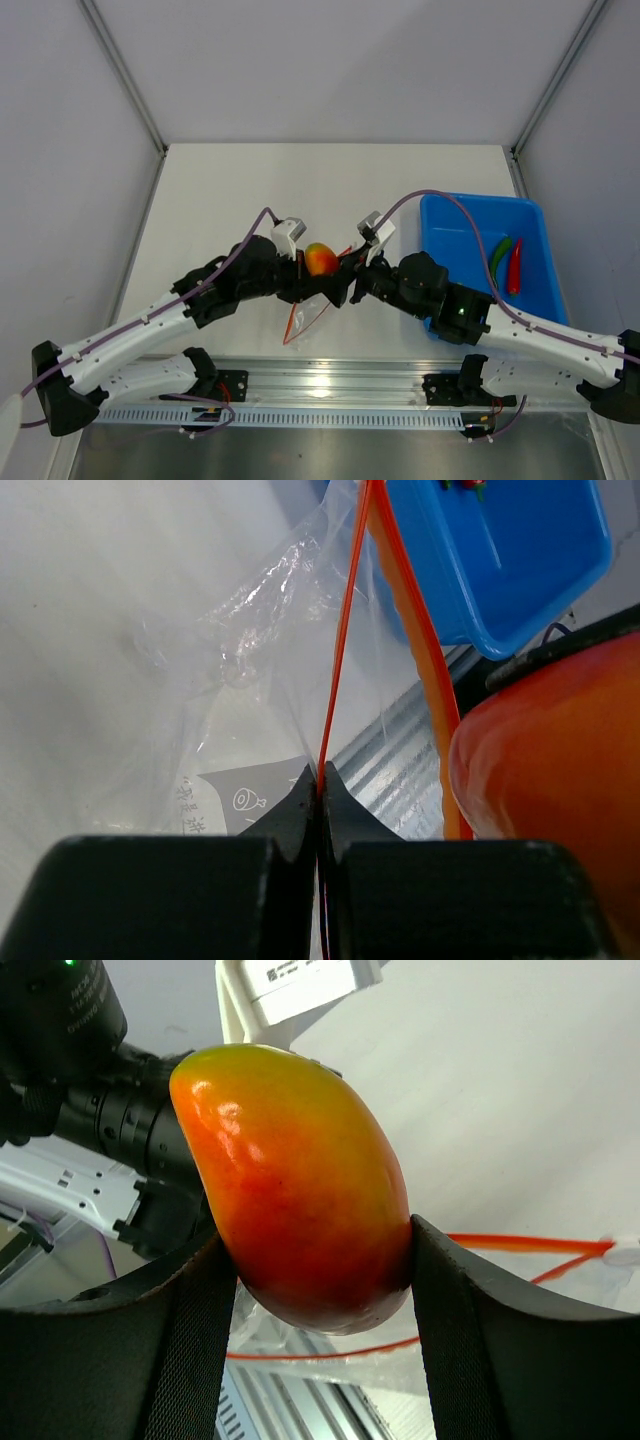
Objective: Place the food in the zip-top bag and seal the zipper
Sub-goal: Place the fake fruit in the zipper food storage bag.
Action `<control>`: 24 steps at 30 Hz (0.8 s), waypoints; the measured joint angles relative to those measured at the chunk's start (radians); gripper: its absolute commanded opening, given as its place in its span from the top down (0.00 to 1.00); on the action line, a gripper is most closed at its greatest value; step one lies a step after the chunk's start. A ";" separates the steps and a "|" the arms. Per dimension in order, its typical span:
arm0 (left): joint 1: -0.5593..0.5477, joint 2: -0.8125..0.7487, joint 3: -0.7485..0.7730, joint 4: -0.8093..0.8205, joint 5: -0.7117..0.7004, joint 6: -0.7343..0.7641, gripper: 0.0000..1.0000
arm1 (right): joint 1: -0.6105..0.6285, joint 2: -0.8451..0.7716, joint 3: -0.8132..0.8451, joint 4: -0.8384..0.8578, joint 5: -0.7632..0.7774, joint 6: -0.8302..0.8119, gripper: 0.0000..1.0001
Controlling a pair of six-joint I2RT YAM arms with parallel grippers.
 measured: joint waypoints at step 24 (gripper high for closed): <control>0.005 -0.033 -0.002 0.011 0.024 -0.017 0.99 | 0.087 -0.005 -0.212 0.233 0.238 -0.018 0.86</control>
